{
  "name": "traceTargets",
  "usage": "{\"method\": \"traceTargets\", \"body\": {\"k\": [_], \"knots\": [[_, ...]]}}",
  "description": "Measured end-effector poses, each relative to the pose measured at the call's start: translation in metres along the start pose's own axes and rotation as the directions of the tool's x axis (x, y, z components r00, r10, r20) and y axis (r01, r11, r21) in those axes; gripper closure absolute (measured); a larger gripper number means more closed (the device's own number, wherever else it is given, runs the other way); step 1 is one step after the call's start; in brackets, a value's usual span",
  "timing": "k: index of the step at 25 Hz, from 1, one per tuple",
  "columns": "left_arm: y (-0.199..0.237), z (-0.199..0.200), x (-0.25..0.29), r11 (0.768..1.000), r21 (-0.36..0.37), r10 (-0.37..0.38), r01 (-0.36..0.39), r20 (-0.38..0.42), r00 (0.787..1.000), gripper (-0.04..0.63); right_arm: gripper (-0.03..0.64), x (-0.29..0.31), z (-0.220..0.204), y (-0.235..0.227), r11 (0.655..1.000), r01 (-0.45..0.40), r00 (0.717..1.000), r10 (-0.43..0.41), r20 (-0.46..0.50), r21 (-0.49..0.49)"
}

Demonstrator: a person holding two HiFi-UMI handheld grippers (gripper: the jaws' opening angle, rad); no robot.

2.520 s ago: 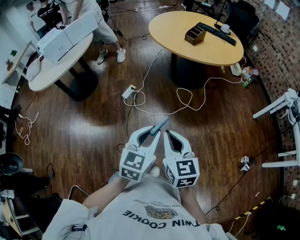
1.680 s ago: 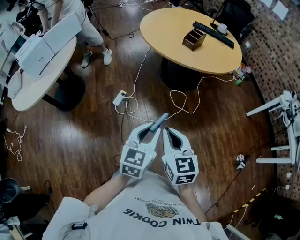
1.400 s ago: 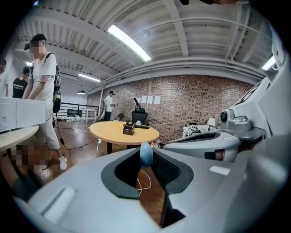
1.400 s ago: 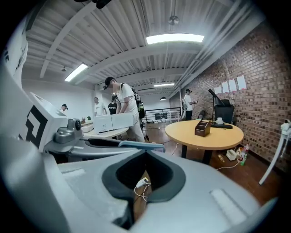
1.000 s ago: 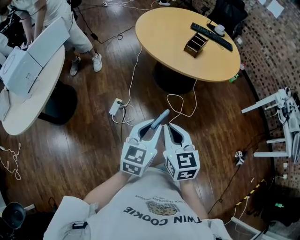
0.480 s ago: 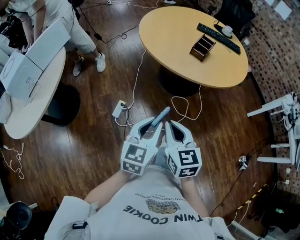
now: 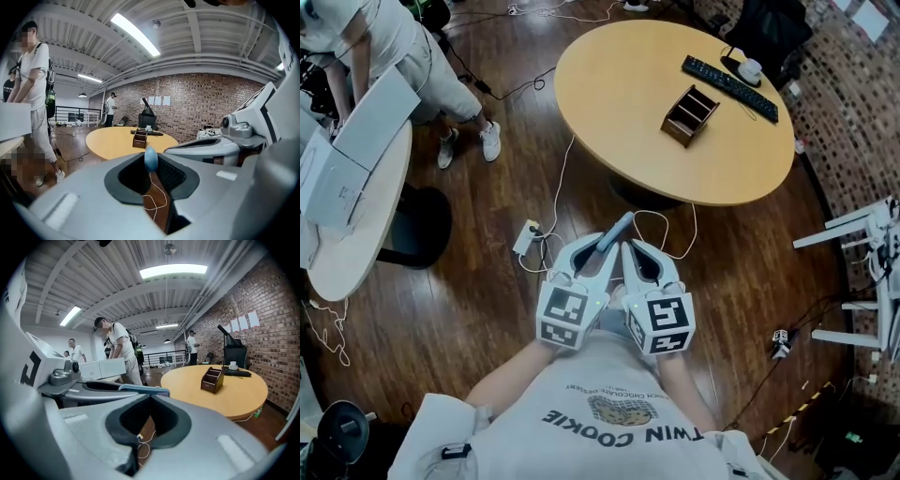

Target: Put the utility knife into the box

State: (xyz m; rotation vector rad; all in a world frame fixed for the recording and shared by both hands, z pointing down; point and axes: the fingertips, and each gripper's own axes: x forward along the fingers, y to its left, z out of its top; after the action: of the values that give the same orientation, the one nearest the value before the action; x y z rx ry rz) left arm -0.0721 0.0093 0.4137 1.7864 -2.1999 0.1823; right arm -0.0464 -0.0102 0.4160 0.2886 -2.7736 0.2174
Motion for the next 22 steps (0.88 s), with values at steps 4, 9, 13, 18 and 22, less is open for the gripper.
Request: {"method": "traceTargets", "body": {"k": [4, 9, 13, 18, 22], "knots": [[-0.005, 0.01, 0.044, 1.0, -0.001, 0.004, -0.004, -0.015, 1.0, 0.525, 0.618, 0.013, 0.006, -0.043, 1.0, -0.006, 1.0, 0.006, -0.009, 0.008], [-0.01, 0.023, 0.089, 1.0, 0.013, 0.016, -0.016, -0.027, 1.0, 0.525, 0.618, 0.026, 0.016, -0.086, 1.0, -0.019, 1.0, 0.019, -0.001, 0.014], [-0.017, 0.033, 0.112, 0.999, 0.028, 0.026, -0.025, -0.028, 0.999, 0.525, 0.618, 0.031, 0.024, -0.113, 0.999, -0.032, 0.999, 0.032, 0.008, 0.006], [-0.019, 0.043, 0.129, 0.998, 0.048, 0.031, -0.029, -0.042, 0.999, 0.525, 0.618, 0.035, 0.031, -0.135, 0.999, -0.026, 0.999, 0.026, 0.019, 0.036], [-0.018, 0.048, 0.141, 0.998, 0.06, 0.022, -0.02, -0.042, 0.999, 0.525, 0.618, 0.04, 0.033, -0.143, 0.999, -0.019, 1.0, 0.018, 0.024, 0.038]]}}
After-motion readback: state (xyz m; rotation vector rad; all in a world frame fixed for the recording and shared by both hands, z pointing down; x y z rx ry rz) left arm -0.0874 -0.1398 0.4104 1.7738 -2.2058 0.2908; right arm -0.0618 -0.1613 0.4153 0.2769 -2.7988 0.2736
